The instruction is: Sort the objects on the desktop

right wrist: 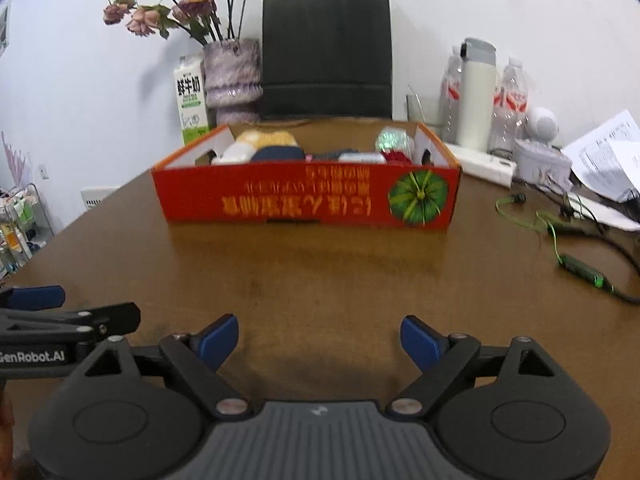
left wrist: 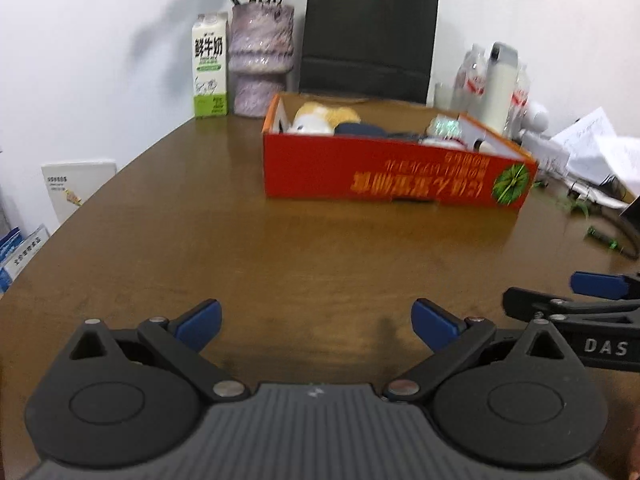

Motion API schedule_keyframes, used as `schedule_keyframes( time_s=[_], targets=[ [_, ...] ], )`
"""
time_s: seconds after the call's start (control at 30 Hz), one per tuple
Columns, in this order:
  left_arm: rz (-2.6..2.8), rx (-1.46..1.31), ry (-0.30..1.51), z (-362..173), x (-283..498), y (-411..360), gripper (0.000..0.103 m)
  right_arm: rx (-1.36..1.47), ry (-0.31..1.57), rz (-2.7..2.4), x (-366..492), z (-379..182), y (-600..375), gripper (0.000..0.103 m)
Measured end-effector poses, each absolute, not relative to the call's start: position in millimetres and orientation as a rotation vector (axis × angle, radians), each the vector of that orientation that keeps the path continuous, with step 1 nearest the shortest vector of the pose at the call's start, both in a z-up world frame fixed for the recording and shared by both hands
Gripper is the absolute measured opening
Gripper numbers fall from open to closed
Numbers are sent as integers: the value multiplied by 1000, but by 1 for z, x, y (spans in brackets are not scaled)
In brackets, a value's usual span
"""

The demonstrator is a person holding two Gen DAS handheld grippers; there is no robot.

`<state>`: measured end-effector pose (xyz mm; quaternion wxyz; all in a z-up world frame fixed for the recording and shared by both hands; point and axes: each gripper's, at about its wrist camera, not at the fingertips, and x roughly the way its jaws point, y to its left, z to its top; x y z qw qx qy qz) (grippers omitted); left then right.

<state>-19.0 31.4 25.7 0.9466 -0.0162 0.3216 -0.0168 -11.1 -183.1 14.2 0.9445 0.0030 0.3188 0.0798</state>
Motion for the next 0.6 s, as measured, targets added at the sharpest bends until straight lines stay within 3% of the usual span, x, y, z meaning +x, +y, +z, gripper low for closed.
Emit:
schedule_keyframes(
  time_s=[0.33, 0.6],
  targets=[
    [-56, 15, 706, 9, -18, 17, 103, 17, 675, 132, -15, -2, -190, 93],
    [-22, 18, 718, 8, -14, 16, 103, 11, 701, 97, -6, -6, -193, 103]
  ],
)
